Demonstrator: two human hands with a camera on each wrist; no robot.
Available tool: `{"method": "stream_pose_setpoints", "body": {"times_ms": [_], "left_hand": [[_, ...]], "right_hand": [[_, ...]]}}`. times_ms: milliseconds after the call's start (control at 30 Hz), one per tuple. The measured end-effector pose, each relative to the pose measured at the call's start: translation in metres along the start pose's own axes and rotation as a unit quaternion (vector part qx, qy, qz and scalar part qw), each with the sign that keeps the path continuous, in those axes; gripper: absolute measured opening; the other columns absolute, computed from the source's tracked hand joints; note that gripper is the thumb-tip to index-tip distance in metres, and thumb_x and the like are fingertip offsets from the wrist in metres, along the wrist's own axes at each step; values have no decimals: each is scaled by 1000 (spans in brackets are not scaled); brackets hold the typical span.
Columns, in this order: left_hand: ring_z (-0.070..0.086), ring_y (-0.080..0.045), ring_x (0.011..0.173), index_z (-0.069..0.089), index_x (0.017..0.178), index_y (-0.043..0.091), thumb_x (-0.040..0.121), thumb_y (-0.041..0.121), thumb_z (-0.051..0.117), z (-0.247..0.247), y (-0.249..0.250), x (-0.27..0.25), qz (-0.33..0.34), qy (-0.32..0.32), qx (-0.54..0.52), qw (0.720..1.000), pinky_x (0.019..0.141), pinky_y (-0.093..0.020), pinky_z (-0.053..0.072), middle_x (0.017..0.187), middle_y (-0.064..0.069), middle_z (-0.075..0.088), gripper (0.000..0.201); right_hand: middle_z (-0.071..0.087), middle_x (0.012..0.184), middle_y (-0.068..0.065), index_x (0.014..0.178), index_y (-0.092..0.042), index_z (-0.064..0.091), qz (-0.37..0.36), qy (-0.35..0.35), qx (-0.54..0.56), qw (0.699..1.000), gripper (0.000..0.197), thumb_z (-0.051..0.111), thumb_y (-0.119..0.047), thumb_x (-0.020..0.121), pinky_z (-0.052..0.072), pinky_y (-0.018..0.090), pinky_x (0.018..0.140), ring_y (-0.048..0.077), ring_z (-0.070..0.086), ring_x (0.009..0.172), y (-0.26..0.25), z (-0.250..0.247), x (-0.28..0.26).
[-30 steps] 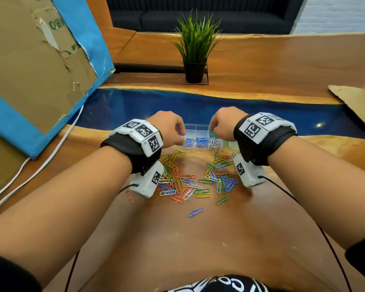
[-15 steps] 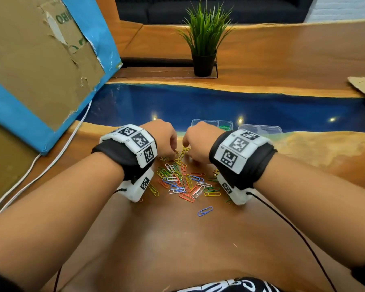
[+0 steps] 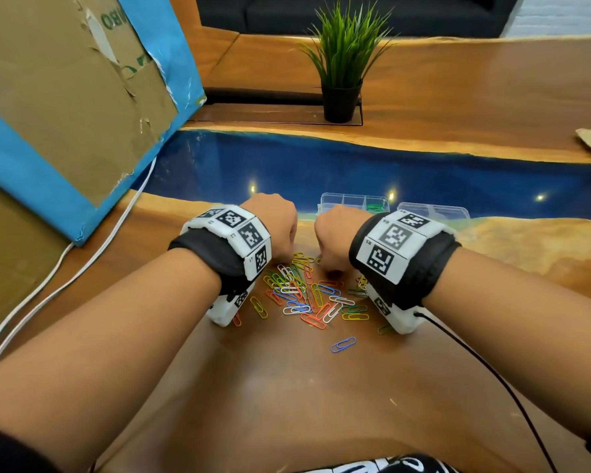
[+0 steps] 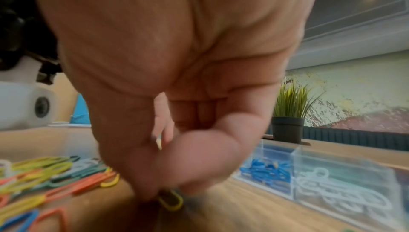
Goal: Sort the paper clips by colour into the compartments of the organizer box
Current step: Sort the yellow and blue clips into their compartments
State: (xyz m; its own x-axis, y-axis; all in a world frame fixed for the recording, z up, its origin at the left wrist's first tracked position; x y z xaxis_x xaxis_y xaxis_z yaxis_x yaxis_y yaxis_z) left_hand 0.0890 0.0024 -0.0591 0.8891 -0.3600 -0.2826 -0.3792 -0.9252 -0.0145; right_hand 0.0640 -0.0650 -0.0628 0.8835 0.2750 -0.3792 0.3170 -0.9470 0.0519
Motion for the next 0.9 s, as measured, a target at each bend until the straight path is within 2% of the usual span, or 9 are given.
{"method": "stream_pose_setpoints", "body": {"times_ms": [100,233,367,500,567,667,767,833,900], "left_hand": [[66,-21,73,69,67,19,67,27,71,2,1,1,2,-1,-1,1000,63,-26,52,72,2,69,8],[63,-19,69,58,56,21,63,29,72,3,-1,0,1,3,-16,1000,57,-24,47,64,5,62,18],[64,-17,69,66,62,20,61,30,72,1,-9,-3,-14,-3,-85,996,59,-26,51,67,3,68,12],[59,-12,70,66,63,21,72,23,71,-3,-15,-6,-9,-3,-161,987,63,-24,48,71,4,67,10],[58,-9,65,66,64,21,75,22,70,-4,-18,-7,-9,7,-192,981,63,-23,48,66,6,65,13],[68,-20,68,62,75,17,80,11,64,0,-21,-8,-20,-7,-296,955,72,-32,58,68,-1,69,8],[66,-28,62,53,84,15,85,0,48,2,-24,-9,-35,-18,-366,930,65,-36,58,67,-5,62,16],[54,-22,51,54,83,16,88,4,41,3,-28,-8,-50,-15,-357,933,50,-28,49,65,-2,53,19],[42,-22,50,56,77,19,88,9,37,5,-35,-6,-71,-13,-332,941,46,-24,35,66,0,46,25]], "right_hand": [[46,60,-1,85,-12,66,1,-10,10,1000,25,67,-37,82,42,26,59,21,53,71,0,4,0],[58,74,3,87,-12,66,6,-1,64,998,29,71,-38,77,43,25,63,22,56,76,3,4,0],[63,80,-2,81,-22,60,3,38,143,989,8,67,-21,78,45,24,69,18,61,84,10,-4,2],[74,85,10,115,-25,59,-1,10,295,955,37,62,-8,81,54,35,86,9,62,66,22,3,5],[72,82,15,103,-19,66,2,-10,372,928,30,54,-1,84,57,39,84,18,64,65,22,7,3],[60,72,7,74,-15,61,30,-14,445,895,32,38,-1,91,56,24,60,20,59,60,24,8,3],[58,83,3,80,-17,58,20,25,335,942,18,44,-14,91,44,26,68,21,55,79,17,-1,5],[61,94,3,88,-21,60,2,53,231,972,10,50,-23,88,40,24,74,21,55,91,6,-7,5],[67,102,3,95,-17,66,-11,59,173,983,16,56,-26,87,44,25,76,22,60,98,-5,-6,9]]}}
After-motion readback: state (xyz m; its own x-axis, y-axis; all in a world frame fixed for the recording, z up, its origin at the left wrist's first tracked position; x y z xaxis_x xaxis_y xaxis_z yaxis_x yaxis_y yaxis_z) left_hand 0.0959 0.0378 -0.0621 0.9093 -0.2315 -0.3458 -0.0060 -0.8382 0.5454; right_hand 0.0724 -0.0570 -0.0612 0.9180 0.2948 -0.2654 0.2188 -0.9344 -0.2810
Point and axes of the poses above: each hand's wrist, its own x-axis towards the middle knuckle, its own z-axis out of the palm, y = z × x, the point moved 8 cm from there along x, towards the middle knuckle
